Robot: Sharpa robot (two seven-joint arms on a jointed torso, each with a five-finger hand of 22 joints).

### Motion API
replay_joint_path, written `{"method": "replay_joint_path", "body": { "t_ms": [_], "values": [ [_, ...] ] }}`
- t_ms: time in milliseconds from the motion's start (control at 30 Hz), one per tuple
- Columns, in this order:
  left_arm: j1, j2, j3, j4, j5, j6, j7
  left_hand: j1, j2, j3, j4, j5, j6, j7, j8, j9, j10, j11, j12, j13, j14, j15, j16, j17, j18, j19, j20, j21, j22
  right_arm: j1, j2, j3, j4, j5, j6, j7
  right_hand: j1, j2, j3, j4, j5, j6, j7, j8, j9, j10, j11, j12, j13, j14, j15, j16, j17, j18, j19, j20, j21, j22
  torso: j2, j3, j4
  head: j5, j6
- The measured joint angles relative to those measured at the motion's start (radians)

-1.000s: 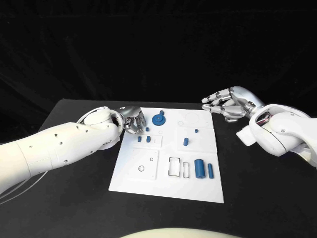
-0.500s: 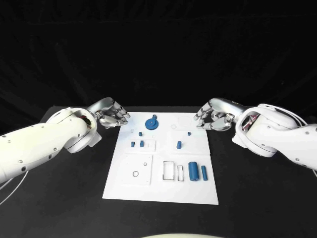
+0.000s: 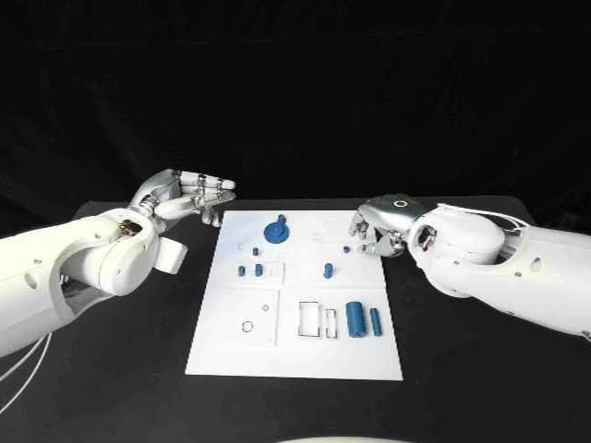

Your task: Assemble the parts on the task board

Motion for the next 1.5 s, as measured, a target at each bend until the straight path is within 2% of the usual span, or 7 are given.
{"method": "replay_joint_path", "body": {
  "t_ms": [167,367,400,900,1133,1200,1500],
  "values": [
    [0.0,-0.012,-0.001,0.017,0.111,0.01,0.048,0.004,0.004,0.0,-0.006,0.0,0.0,0.0,0.0,-0.001,0.0,0.0,0.0,-0.001,0.0,0.0,-0.007,-0.009,0.0,0.009,-0.001,-0.013,-0.011,-0.013,0.03,0.0,-0.025,-0.036,0.001,-0.015,0.0,0.0,0.018,-0.005,0.004,0.005,0.005,-0.004,0.0,0.005,0.005,-0.006,-0.012,0.0,0.0,0.004,-0.002,0.0,0.0,0.0,0.011,0.0,0.001,0.0007,0.0004,0.002,-0.002],
    [0.0,-0.018,-0.002,0.027,0.169,0.026,0.078,0.004,0.004,-0.003,-0.017,0.0,-0.002,0.002,0.0,-0.005,0.0,0.0,0.004,-0.004,0.0,0.0,-0.012,-0.019,0.0,0.016,-0.002,-0.028,-0.023,-0.026,0.057,0.0,-0.056,-0.052,0.001,-0.017,0.0,0.0,0.044,-0.01,0.018,0.027,0.001,-0.004,0.003,0.016,0.008,-0.015,-0.026,0.0,0.0,0.011,0.0,-0.001,0.0,0.0,0.042,0.0,0.001,0.0007,-0.0009,0.014,-0.005],
    [0.0,-0.018,-0.002,0.028,0.174,0.029,0.082,0.004,0.004,-0.003,-0.016,0.0,-0.004,0.003,0.0,-0.005,0.0,0.0,0.004,-0.004,0.0,0.0,-0.012,-0.02,0.0,0.016,-0.002,-0.03,-0.025,-0.029,0.062,0.0,-0.062,-0.054,0.001,-0.017,0.0,0.0,0.05,-0.011,0.022,0.033,0.0,-0.004,0.004,0.02,0.005,-0.017,-0.029,0.0,0.0,0.011,-0.003,-0.013,0.0,0.0,0.052,0.0,0.001,0.0012,-0.0011,0.015,-0.006],
    [0.0,-0.018,-0.002,0.04,0.209,0.058,0.107,0.004,0.004,-0.006,-0.019,0.0,-0.004,0.003,0.0,-0.006,-0.003,0.003,0.004,-0.005,0.0,0.0,-0.012,-0.023,0.0,0.016,-0.002,-0.036,-0.029,-0.046,0.102,0.0,-0.109,-0.055,0.001,-0.008,0.0,0.0,0.097,-0.029,0.024,0.052,0.001,-0.004,0.005,0.045,0.001,-0.027,-0.052,0.0,0.0,0.016,-0.008,-0.013,0.0,0.0,0.069,0.0,0.001,0.0025,-0.0015,0.02,-0.011],
    [0.0,-0.018,-0.002,0.04,0.213,0.061,0.108,0.013,0.013,0.0,-0.03,0.0,-0.004,0.003,0.0,-0.008,-0.003,0.003,0.008,-0.006,0.0,0.0,-0.012,-0.03,0.0,0.023,-0.002,-0.046,-0.038,-0.051,0.114,0.0,-0.128,-0.046,0.001,0.001,0.0,0.0,0.108,-0.033,0.024,0.055,-0.002,-0.004,0.006,0.052,0.001,-0.031,-0.057,0.0,0.0,0.019,-0.01,-0.013,0.0,0.0,0.069,0.0,0.001,0.0028,-0.0015,0.022,-0.014],
    [0.0,-0.018,-0.002,0.04,0.213,0.061,0.108,0.013,0.013,-0.001,-0.032,0.0,-0.004,0.003,0.0,-0.008,-0.003,0.003,0.008,-0.006,0.0,0.0,-0.012,-0.031,0.0,0.023,-0.002,-0.046,-0.039,-0.052,0.117,0.0,-0.133,-0.042,0.001,0.003,-0.001,0.001,0.111,-0.031,0.024,0.059,0.001,-0.004,0.006,0.052,0.001,-0.031,-0.058,0.0,0.0,0.019,-0.01,-0.013,0.0,0.0,0.069,0.0,0.001,0.0028,-0.0014,0.022,-0.015],
    [0.0,-0.018,-0.002,0.04,0.215,0.062,0.105,0.013,0.013,0.0,-0.036,0.0,-0.004,0.003,0.0,-0.009,-0.003,0.003,0.008,-0.007,0.0,0.0,-0.015,-0.032,0.0,0.027,-0.005,-0.05,-0.041,-0.055,0.125,0.002,-0.146,-0.025,0.003,0.013,-0.003,0.011,0.134,-0.048,0.029,0.076,-0.005,-0.004,0.011,0.07,-0.002,-0.035,-0.067,0.0,0.0,0.024,-0.011,-0.013,0.0,0.0,0.069,0.0,0.001,0.0025,-0.0015,0.023,-0.019]
  ]
}}
